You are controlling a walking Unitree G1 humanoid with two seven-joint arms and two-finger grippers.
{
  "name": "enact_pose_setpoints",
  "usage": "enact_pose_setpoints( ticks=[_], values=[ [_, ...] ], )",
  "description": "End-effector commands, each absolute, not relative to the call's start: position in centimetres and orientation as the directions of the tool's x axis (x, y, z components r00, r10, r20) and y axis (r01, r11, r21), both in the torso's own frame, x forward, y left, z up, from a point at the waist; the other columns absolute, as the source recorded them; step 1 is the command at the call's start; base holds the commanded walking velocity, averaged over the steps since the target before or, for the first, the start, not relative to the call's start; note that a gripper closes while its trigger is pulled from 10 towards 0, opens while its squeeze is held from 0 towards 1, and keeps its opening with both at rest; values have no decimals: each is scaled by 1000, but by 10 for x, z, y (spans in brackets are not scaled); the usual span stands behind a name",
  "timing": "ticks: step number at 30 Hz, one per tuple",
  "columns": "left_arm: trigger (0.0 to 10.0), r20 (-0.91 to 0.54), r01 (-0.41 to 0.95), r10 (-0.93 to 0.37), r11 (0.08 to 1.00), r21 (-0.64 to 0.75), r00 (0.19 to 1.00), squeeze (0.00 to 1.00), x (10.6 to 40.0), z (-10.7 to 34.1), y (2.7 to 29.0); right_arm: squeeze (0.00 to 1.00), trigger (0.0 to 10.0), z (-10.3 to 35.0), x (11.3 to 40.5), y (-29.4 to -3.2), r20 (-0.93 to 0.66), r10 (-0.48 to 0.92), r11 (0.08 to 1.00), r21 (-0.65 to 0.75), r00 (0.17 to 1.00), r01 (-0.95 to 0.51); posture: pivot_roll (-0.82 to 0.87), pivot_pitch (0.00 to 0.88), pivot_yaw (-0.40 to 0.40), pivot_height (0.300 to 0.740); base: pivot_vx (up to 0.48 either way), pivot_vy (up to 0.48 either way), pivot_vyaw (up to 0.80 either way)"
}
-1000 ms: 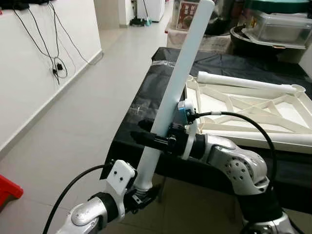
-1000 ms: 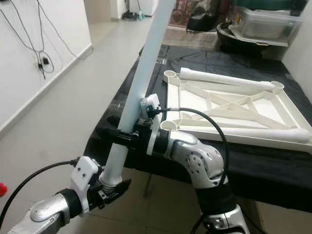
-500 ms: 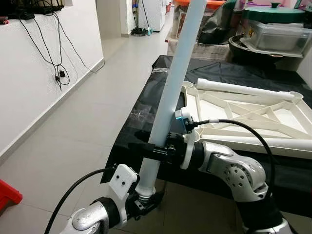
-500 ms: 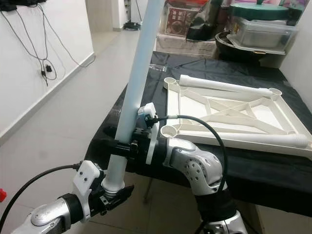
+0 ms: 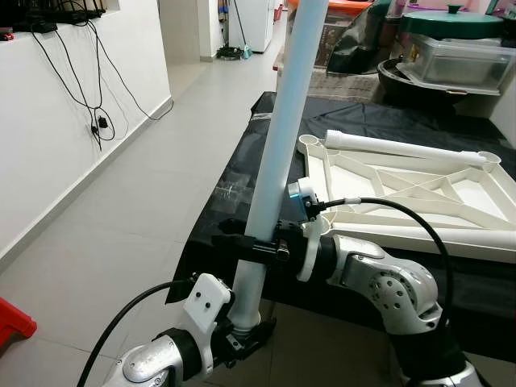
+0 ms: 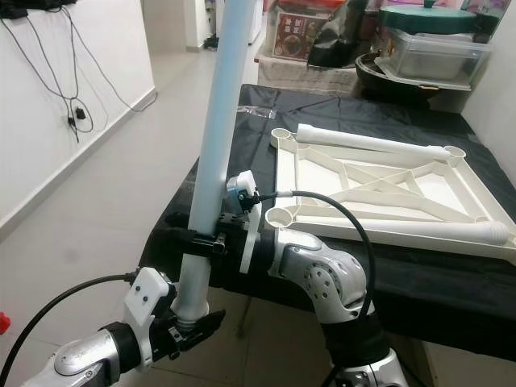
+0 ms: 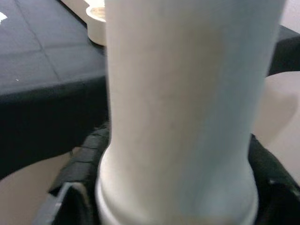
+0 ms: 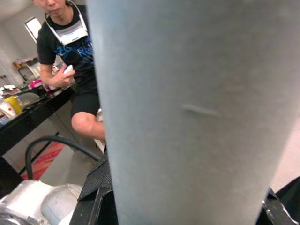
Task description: Building children table
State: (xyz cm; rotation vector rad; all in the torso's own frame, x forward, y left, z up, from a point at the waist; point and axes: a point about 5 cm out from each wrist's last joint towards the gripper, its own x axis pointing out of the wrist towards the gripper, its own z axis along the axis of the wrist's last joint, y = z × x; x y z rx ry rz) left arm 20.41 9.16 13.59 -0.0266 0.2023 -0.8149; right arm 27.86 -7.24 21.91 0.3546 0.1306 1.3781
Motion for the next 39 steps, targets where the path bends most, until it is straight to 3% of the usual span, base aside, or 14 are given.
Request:
enact_pose_setpoints(
  ticks=[1, 2, 9, 12, 13, 15, 16, 17, 18, 19, 20, 24, 25, 39],
  values=[
    [10000, -178, 723, -731, 680, -119, 659, 851, 202, 134, 89, 0, 0, 223, 275, -70, 130, 977, 118, 316, 167, -941, 25, 63, -49, 740, 0, 0, 0],
    [10000, -171, 715, -725, 688, -124, 667, 1000, 203, 135, 90, 0, 0, 224, 276, -72, 134, 976, 121, 315, 171, -941, 26, 62, -50, 740, 0, 0, 0],
    [10000, -156, 685, -694, 719, -112, 703, 1000, 206, 136, 93, 0, 0, 231, 284, -79, 150, 969, 144, 307, 198, -941, 28, 59, -54, 740, 0, 0, 0],
    [10000, -158, 675, -679, 733, -85, 717, 914, 207, 136, 95, 0, 0, 234, 289, -83, 155, 960, 181, 288, 232, -940, 28, 56, -53, 740, 0, 0, 0],
    [10000, -155, 649, -651, 757, -71, 743, 0, 209, 137, 97, 0, 0, 238, 297, -88, 166, 945, 229, 273, 281, -934, 30, 54, -54, 740, 0, 0, 0],
    [10000, -155, 649, -651, 757, -71, 743, 0, 209, 137, 97, 0, 0, 238, 297, -88, 166, 945, 229, 273, 281, -934, 30, 54, -54, 740, 0, 0, 0],
    [10000, -141, 601, -601, 798, -48, 787, 0, 214, 139, 101, 0, 0, 243, 311, -95, 177, 903, 345, 243, 392, -906, 31, 50, -54, 740, 0, 0, 0],
    [10000, -141, 601, -601, 798, -48, 787, 0, 214, 139, 101, 0, 0, 243, 311, -95, 177, 903, 345, 243, 392, -906, 31, 50, -54, 740, 0, 0, 0],
    [10000, -116, 532, -533, 846, -42, 838, 0, 220, 142, 107, 0, 0, 251, 329, -106, 207, 820, 494, 213, 533, -843, 34, 49, -54, 740, 0, 0, 0],
    [10000, -116, 532, -533, 846, -42, 838, 0, 220, 142, 107, 0, 0, 251, 329, -106, 207, 820, 494, 213, 533, -843, 34, 49, -54, 740, 0, 0, 0],
    [10000, -94, 464, -465, 885, -40, 880, 0, 226, 145, 112, 0, 0, 258, 343, -117, 243, 713, 631, 185, 657, -753, 32, 46, -56, 740, 0, 0, 0],
    [10000, -73, 377, -380, 925, -54, 922, 0, 233, 147, 120, 0, 0, 267, 357, -132, 290, 550, 779, 159, 783, -606, 31, 48, -59, 740, 0, 0, 0],
    [10000, -68, 352, -356, 934, -62, 932, 0, 234, 148, 122, 0, 9725, 268, 360, -135, 298, 503, 810, 164, 812, -562, 32, 50, -60, 740, 0, 0, 0],
    [10000, -69, 277, -280, 960, -48, 958, 0, 239, 147, 133, 0, 10000, 258, 364, -126, 299, 472, 827, 175, 829, -534, 34, 60, -64, 740, 90, -373, 0]
  ],
)
